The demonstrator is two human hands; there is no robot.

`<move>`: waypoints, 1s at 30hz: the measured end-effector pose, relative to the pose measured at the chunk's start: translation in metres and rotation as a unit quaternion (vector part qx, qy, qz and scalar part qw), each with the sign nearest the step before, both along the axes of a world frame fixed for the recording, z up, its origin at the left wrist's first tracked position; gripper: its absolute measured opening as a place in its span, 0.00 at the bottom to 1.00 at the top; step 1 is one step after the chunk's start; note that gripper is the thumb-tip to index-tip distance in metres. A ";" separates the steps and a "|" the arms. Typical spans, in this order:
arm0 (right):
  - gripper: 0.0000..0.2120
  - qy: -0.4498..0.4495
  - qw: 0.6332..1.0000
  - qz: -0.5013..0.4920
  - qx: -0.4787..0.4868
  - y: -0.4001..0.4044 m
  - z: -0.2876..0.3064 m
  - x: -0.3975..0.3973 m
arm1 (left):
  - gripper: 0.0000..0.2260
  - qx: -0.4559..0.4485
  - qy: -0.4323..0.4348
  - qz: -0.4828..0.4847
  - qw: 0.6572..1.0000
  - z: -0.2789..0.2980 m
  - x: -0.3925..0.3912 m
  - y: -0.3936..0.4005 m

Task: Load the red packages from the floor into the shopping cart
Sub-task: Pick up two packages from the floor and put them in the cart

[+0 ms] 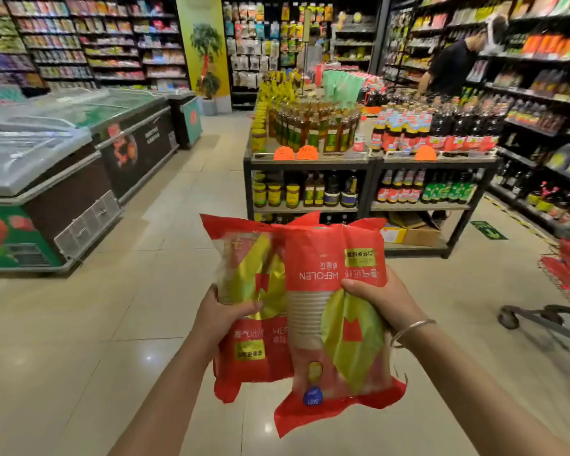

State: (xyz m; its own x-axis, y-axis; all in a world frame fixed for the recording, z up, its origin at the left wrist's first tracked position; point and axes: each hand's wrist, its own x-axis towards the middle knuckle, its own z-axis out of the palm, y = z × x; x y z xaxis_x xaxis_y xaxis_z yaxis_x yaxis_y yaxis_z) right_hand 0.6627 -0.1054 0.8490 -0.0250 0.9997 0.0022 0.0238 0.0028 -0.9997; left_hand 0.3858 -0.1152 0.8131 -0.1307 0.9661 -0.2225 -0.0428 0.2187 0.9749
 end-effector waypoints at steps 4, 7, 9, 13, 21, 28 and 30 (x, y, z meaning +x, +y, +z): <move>0.34 -0.001 0.998 -0.070 0.009 0.009 0.008 0.097 | 0.43 0.021 -0.004 -0.075 0.997 0.010 0.099 0.049; 0.27 -0.003 0.994 -0.109 0.016 0.014 0.010 0.166 | 0.43 0.025 -0.011 -0.120 0.992 0.013 0.174 0.079; 0.33 -0.006 0.990 -0.144 0.012 0.019 0.011 0.210 | 0.43 0.024 -0.021 -0.147 0.989 0.013 0.221 0.097; 0.43 0.004 0.978 -0.207 0.007 0.031 0.008 0.288 | 0.36 0.018 -0.023 -0.203 0.979 0.020 0.306 0.135; 0.40 0.029 0.949 -0.315 0.003 0.091 -0.004 0.406 | 0.43 0.015 0.000 -0.307 0.952 0.017 0.448 0.252; 0.34 0.049 0.917 -0.395 0.006 0.172 0.000 0.507 | 0.42 0.018 0.016 -0.371 0.928 0.023 0.577 0.367; 0.29 0.071 0.905 -0.420 0.010 0.190 0.000 0.537 | 0.42 0.023 0.023 -0.388 0.921 0.027 0.618 0.394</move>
